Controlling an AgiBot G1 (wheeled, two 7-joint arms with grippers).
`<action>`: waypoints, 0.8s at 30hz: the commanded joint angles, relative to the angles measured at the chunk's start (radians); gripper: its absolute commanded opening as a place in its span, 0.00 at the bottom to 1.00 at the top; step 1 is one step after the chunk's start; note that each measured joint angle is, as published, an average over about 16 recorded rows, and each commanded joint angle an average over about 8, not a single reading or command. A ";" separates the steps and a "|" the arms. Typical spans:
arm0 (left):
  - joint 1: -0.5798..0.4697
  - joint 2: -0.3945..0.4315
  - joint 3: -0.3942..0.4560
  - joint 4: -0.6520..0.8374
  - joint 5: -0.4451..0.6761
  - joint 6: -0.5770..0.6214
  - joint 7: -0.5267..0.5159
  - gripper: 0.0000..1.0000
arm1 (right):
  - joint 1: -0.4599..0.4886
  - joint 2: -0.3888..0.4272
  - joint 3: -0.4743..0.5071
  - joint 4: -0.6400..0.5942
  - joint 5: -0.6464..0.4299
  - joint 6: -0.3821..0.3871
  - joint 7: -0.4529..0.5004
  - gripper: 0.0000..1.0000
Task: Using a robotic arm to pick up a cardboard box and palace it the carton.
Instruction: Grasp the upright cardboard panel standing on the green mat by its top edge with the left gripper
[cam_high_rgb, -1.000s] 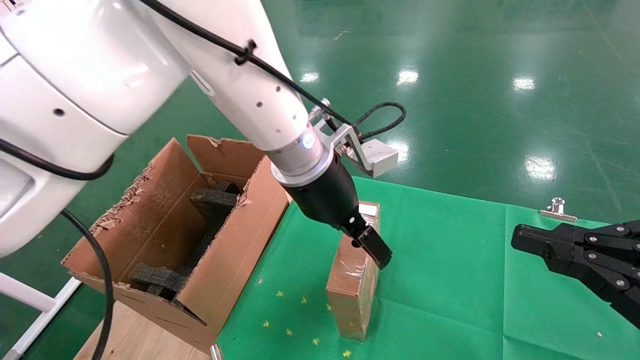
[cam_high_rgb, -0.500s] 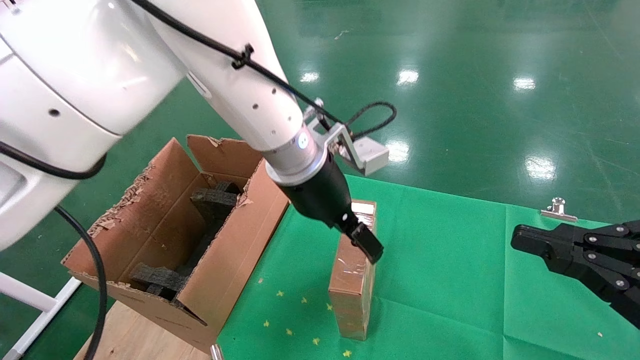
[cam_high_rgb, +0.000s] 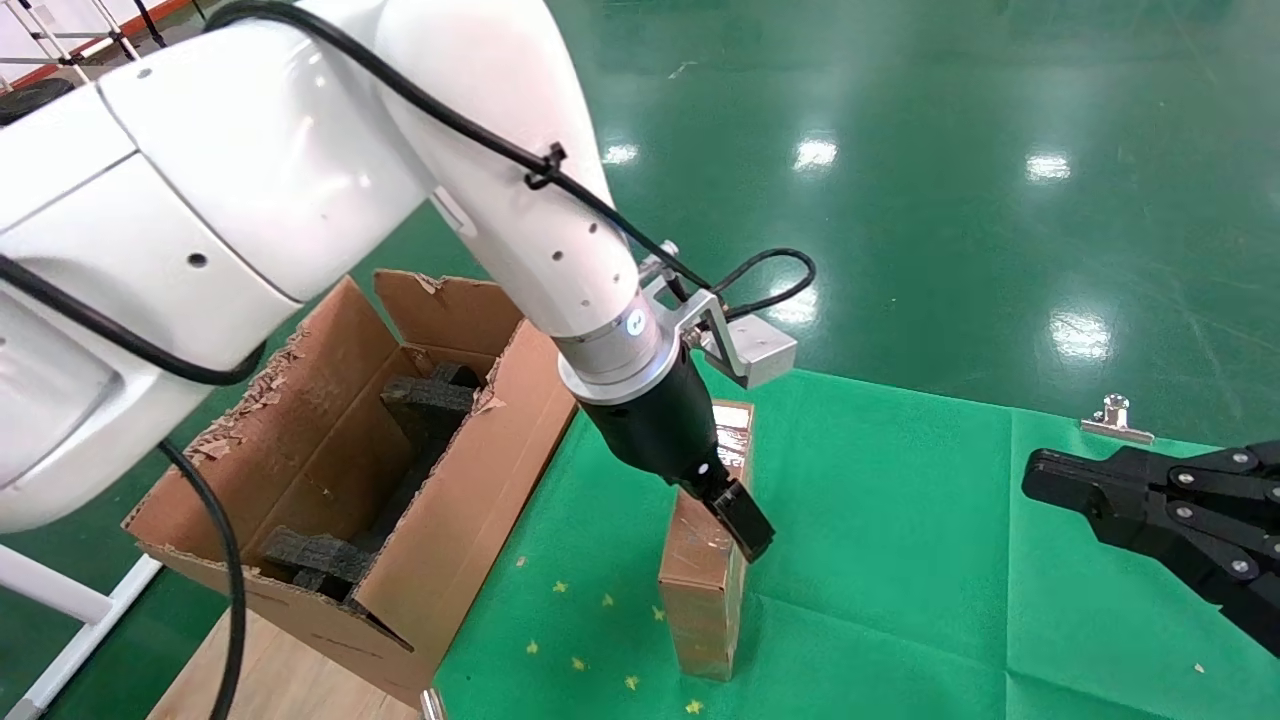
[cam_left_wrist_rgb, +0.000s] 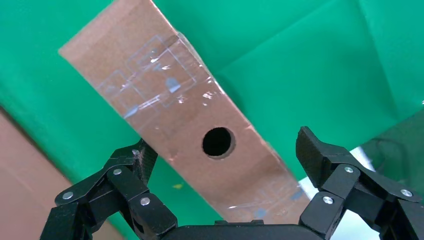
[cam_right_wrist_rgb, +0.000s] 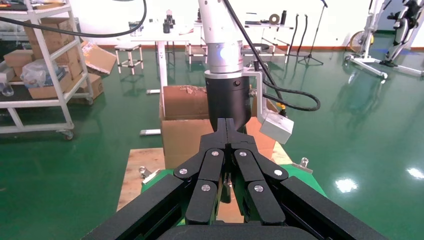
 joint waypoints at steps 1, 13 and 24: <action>-0.002 0.006 0.005 0.002 0.004 0.001 0.009 0.97 | 0.000 0.000 0.000 0.000 0.000 0.000 0.000 0.56; -0.003 0.004 0.004 0.001 0.006 0.004 0.005 0.00 | 0.000 0.000 0.000 0.000 0.000 0.000 0.000 1.00; -0.002 0.002 0.000 0.001 0.002 0.002 0.001 0.00 | 0.000 0.000 0.000 0.000 0.000 0.000 0.000 1.00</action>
